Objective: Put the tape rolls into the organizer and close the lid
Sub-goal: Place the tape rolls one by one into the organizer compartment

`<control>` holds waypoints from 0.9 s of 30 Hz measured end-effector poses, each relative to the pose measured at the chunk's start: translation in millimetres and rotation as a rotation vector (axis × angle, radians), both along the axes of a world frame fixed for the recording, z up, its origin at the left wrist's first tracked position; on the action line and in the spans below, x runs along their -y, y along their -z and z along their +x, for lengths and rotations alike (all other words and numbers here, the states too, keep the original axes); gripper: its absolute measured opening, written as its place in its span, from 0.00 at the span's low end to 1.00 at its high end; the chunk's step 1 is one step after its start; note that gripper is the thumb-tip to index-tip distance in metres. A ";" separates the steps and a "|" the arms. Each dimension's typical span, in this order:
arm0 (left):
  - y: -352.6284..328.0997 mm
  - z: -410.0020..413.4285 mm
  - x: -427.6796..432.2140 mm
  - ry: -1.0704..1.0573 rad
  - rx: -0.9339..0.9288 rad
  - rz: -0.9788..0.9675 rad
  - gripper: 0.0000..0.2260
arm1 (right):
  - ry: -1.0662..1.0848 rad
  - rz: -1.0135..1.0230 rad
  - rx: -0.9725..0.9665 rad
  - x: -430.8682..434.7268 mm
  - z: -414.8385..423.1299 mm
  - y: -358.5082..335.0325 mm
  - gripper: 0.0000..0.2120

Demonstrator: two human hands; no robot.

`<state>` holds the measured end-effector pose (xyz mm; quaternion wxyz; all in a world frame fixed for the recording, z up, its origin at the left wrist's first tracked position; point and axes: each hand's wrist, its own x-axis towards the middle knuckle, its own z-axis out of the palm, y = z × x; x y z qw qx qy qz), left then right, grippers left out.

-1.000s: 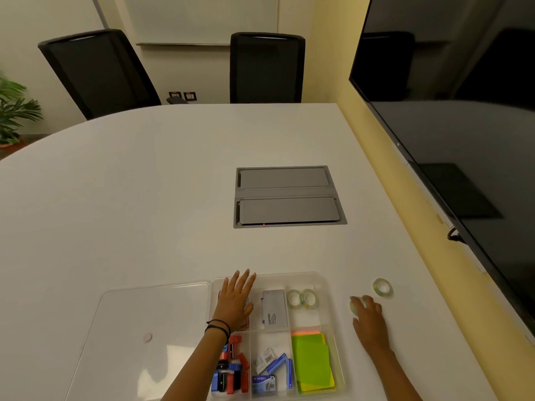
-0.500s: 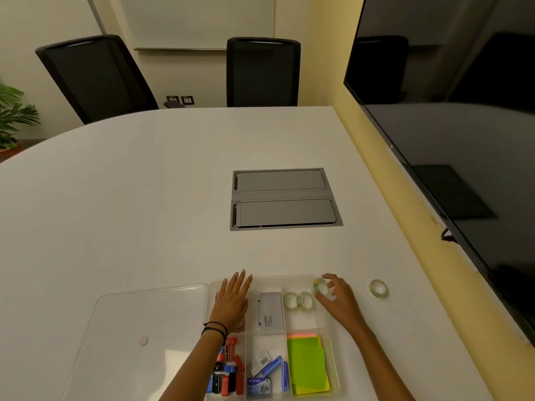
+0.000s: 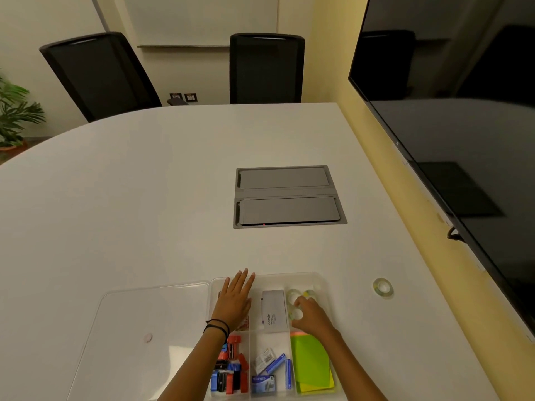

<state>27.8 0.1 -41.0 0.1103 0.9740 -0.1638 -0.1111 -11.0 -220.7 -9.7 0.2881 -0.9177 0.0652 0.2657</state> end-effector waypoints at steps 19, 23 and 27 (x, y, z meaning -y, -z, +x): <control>3.3 1.0 -1.8 -0.002 0.000 0.006 0.26 | 0.091 0.325 0.020 51.3 18.9 -38.9 0.14; 4.1 0.9 -2.2 -0.001 -0.004 0.000 0.26 | 0.215 0.318 0.132 89.5 27.5 -44.3 0.11; 3.2 1.6 -2.6 0.004 -0.013 -0.005 0.26 | 0.376 0.125 0.265 127.7 34.5 -30.5 0.16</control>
